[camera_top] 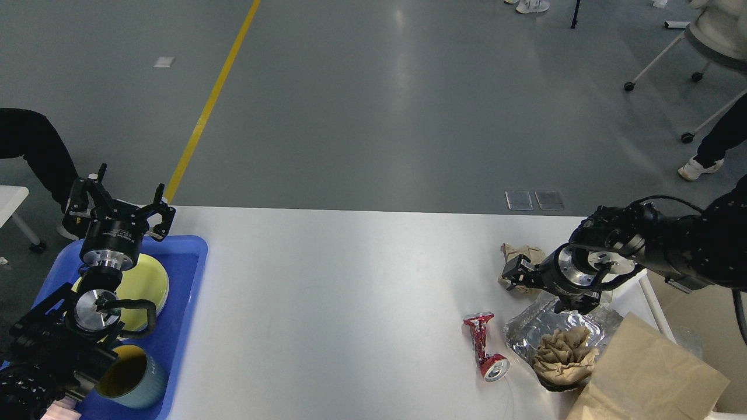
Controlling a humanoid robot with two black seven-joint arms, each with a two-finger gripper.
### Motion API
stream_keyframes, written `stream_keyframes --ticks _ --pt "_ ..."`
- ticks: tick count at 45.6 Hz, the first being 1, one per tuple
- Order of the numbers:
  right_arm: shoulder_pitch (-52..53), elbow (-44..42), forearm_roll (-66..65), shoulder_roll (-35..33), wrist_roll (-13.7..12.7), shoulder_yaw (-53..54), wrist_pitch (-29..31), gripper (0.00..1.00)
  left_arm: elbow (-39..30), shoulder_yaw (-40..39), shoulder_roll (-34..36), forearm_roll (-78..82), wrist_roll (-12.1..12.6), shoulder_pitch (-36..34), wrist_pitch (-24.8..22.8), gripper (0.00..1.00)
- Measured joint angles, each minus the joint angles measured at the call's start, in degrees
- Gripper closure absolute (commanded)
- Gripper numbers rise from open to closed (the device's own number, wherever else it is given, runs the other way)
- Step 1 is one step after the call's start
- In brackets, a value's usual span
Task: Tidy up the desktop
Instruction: 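Lower the right gripper onto the foil tray with bread and grasp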
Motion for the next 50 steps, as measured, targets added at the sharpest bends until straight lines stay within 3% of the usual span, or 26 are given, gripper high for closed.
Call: stream_keyframes --ticks 12,18,22,27,31,39,50 --pt "-5.5 -6.5 -0.4 3.5 -0.1 -0.1 -0.3 0.0 0.0 0.0 0.0 0.0 0.0 0.0 0.0 0.03" --pt "-8.1 -7.6 -0.5 4.5 -0.1 -0.3 -3.8 0.07 0.0 0.0 0.0 0.0 0.0 0.0 0.0 0.03" --pt "-9.3 -7.7 -0.6 4.9 -0.2 -0.5 -7.1 0.25 0.0 0.0 0.0 0.0 0.0 0.0 0.0 0.03" --pt "-10.3 -7.7 -0.4 5.1 -0.2 -0.5 -8.7 0.74 0.0 0.0 0.0 0.0 0.0 0.0 0.0 0.03" --pt "-10.6 -7.2 -0.2 5.1 -0.6 -0.5 -8.8 0.98 0.0 0.0 0.0 0.0 0.0 0.0 0.0 0.03" --pt "-10.9 -6.7 -0.1 5.1 -3.2 -0.4 -8.7 1.0 0.0 0.0 0.0 0.0 0.0 0.0 0.0 0.03" --pt "-10.6 -6.0 0.0 4.9 -4.0 -0.7 -8.8 1.0 0.0 0.0 0.0 0.0 0.0 0.0 0.0 0.03"
